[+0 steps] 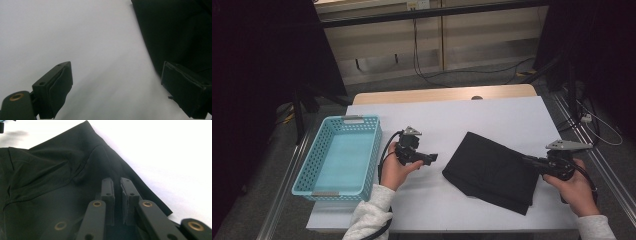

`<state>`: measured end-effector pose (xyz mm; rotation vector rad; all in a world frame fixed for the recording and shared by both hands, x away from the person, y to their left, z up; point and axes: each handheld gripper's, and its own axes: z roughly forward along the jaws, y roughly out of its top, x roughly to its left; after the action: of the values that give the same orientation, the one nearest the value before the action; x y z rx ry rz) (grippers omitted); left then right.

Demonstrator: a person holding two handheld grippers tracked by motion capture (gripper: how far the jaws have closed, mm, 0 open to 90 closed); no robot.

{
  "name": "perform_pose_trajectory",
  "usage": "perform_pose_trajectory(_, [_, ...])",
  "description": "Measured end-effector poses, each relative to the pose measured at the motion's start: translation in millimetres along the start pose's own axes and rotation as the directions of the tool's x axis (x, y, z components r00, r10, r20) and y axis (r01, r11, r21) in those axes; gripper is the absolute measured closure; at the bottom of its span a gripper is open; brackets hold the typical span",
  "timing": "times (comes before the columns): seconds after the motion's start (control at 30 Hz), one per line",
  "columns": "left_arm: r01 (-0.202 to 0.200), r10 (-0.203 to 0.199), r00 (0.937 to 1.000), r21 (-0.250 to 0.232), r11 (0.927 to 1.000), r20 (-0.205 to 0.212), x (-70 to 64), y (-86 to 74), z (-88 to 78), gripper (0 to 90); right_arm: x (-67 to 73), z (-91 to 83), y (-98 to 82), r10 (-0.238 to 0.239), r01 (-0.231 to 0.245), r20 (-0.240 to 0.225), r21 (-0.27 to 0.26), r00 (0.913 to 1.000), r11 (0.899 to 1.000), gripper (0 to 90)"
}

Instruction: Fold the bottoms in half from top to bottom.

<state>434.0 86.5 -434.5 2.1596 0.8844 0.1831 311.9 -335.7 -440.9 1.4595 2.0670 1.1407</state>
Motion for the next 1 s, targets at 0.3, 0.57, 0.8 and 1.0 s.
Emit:
perform_pose_trajectory(0.3, [0.001, -0.001, 1.0, -0.001, 1.0, 0.003, -2.0, -0.2, 0.4, 9.8, -5.5, -5.8, -6.6, 0.003, -0.003, 0.015, 0.012, 0.9999, 1.0, 81.9])
perform_pose_trajectory(0.57, [0.002, -0.002, 1.0, -0.002, 1.0, 0.005, -2.4, -0.7, 0.2, 9.8, -10.9, -3.7, -10.9, -0.001, -0.001, 0.084, 0.021, 0.9964, 1.0, 63.2])
perform_pose_trajectory(0.8, [0.001, -0.001, 1.0, 0.006, 1.0, 0.005, -2.3, -1.3, 1.4, 9.8, -17.4, 9.2, -15.2, 0.038, -0.044, 0.103, 0.059, 0.994, 0.997, 53.5])
perform_pose_trajectory(1.0, [0.002, -0.002, 1.0, 0.006, 1.0, 0.005, -0.9, -1.7, 1.2, 9.8, -17.1, 13.1, -14.9, 0.069, -0.072, 0.046, 0.065, 0.9966, 0.995, 71.0])
